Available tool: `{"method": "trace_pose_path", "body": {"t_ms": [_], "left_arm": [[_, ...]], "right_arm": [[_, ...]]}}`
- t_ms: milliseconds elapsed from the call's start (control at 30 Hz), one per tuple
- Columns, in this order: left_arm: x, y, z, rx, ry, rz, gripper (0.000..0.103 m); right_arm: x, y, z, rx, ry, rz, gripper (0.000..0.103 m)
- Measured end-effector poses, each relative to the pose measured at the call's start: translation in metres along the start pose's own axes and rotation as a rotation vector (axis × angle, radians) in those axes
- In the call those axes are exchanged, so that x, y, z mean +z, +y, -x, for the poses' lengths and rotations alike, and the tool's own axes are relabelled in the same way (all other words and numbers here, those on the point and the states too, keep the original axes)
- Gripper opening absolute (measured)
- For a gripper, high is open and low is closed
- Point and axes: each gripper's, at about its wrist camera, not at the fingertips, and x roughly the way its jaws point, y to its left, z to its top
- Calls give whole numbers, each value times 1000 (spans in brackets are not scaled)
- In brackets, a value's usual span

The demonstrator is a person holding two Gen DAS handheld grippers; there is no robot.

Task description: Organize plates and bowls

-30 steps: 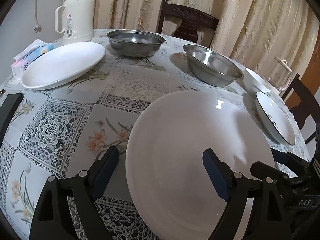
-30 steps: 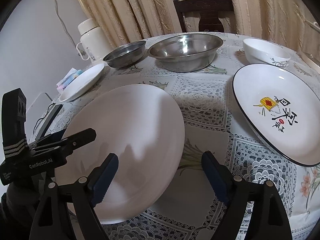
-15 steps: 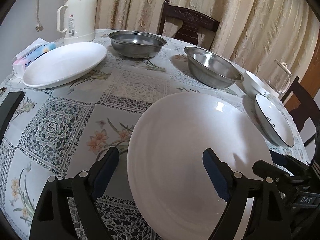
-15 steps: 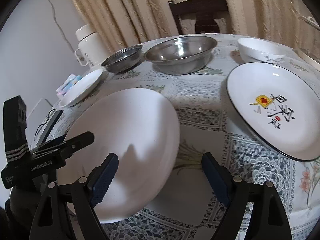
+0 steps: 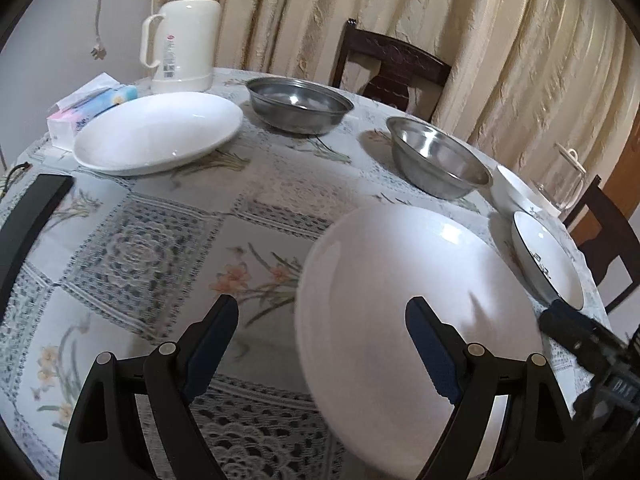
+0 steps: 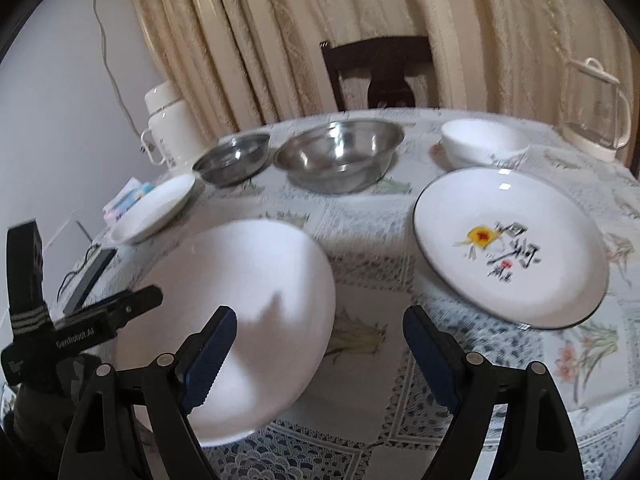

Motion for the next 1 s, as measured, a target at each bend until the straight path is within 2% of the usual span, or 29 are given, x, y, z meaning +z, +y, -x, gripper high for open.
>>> {"method": "trace_pose_path", "body": {"t_ms": [133,267,833,1000], "left_arm": [[7,14,9,19,-26,15,86],[17,27,15,43,-49,26,86],[64,118,38,123,-110,145,85],[80,138,40,144,-122,161,83]], "right_arm": [[12,7,10,3,-40,7,88],[21,19,10,38,-42,30,88],[52,67,-32,218,93,23,88],[64,81,-49,238,121,26,88]]}}
